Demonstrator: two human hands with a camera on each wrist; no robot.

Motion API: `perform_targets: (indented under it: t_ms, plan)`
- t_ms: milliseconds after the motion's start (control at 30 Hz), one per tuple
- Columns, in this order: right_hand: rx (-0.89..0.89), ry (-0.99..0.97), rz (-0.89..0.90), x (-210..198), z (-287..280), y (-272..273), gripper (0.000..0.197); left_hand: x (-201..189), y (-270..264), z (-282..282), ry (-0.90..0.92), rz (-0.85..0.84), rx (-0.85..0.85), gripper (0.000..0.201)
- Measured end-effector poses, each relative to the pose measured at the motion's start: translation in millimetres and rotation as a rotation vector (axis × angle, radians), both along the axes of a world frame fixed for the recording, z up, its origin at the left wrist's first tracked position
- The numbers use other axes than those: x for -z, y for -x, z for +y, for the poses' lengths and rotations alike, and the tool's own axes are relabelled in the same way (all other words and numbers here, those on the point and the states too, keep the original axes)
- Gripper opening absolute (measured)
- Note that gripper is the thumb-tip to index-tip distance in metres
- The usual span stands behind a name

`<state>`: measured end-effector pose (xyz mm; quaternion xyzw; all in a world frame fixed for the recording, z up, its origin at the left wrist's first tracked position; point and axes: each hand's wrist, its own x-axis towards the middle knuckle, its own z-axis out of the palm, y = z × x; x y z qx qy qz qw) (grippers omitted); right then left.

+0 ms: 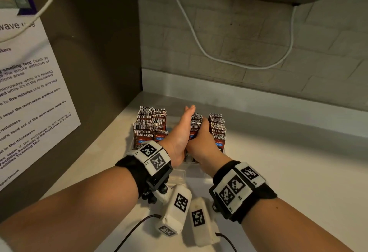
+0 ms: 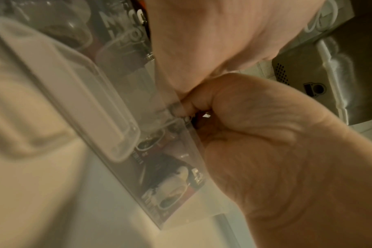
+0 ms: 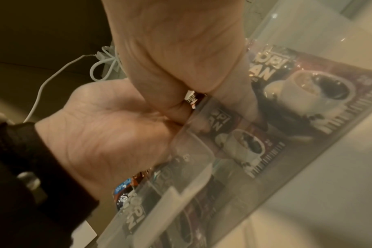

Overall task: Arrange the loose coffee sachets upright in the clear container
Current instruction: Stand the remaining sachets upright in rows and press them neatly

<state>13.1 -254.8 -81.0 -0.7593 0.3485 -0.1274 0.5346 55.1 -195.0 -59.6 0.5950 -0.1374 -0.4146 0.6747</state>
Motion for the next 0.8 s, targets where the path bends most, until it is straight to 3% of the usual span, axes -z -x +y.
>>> perform_targets:
  t_ms: [333,500,700,800]
  plan:
    - [-0.005,-0.051,-0.019,-1,-2,0,0.095,0,-2,-3,-0.043,0.036,-0.04,0.056]
    - [0.004,-0.075,-0.014,-2,-1,-3,0.099,-11,2,-1,-0.067,0.02,-0.011,0.064]
    - [0.012,-0.093,-0.019,-5,0,-2,0.1,-15,4,2,-0.081,-0.004,-0.036,0.058]
    - [0.019,-0.109,-0.029,-6,1,-3,0.099,-15,3,4,-0.082,-0.004,-0.016,0.066]
